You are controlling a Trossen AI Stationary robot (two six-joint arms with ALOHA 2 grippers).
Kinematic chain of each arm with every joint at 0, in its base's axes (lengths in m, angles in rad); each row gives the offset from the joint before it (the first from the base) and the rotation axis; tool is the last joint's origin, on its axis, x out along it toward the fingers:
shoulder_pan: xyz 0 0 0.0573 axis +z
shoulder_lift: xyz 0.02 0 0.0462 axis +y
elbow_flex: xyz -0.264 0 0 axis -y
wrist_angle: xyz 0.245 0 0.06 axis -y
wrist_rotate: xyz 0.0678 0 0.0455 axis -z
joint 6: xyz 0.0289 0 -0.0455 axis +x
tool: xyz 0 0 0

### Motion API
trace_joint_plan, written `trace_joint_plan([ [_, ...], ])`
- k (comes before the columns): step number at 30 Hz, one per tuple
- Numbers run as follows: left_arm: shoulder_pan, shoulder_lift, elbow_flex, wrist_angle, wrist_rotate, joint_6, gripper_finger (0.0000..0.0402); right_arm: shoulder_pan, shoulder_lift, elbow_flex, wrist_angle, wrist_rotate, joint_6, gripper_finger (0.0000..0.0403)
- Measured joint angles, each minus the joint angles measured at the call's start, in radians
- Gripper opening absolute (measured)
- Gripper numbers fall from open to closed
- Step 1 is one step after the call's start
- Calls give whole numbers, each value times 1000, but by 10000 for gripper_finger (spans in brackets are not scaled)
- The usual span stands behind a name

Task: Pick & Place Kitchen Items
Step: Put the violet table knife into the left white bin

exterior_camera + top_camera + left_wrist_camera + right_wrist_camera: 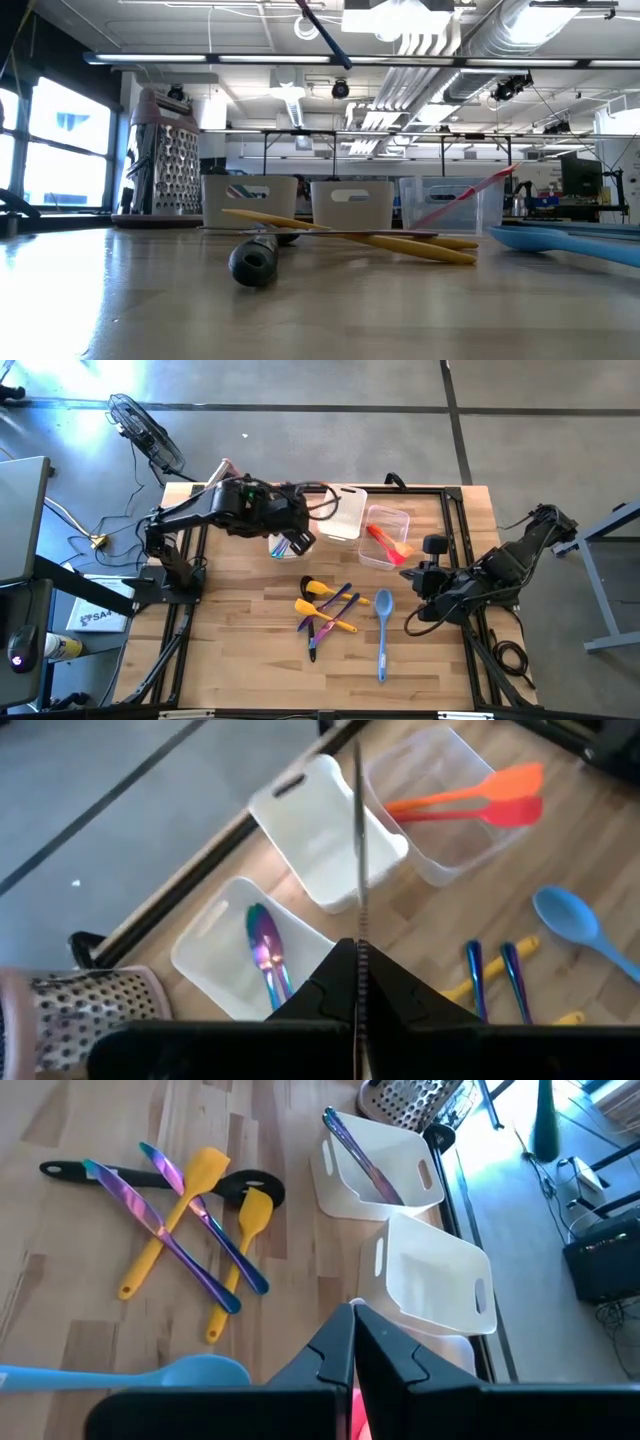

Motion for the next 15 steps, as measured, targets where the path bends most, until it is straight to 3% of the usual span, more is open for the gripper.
trace_joint_plan([
  [8,39,-64,-40,2,-1,-16,0,0,0,0,-47,-10,34,4],
  [15,79,-187,-257,2,12,-115,0,0,0,0,-65,-30,56,4],
])
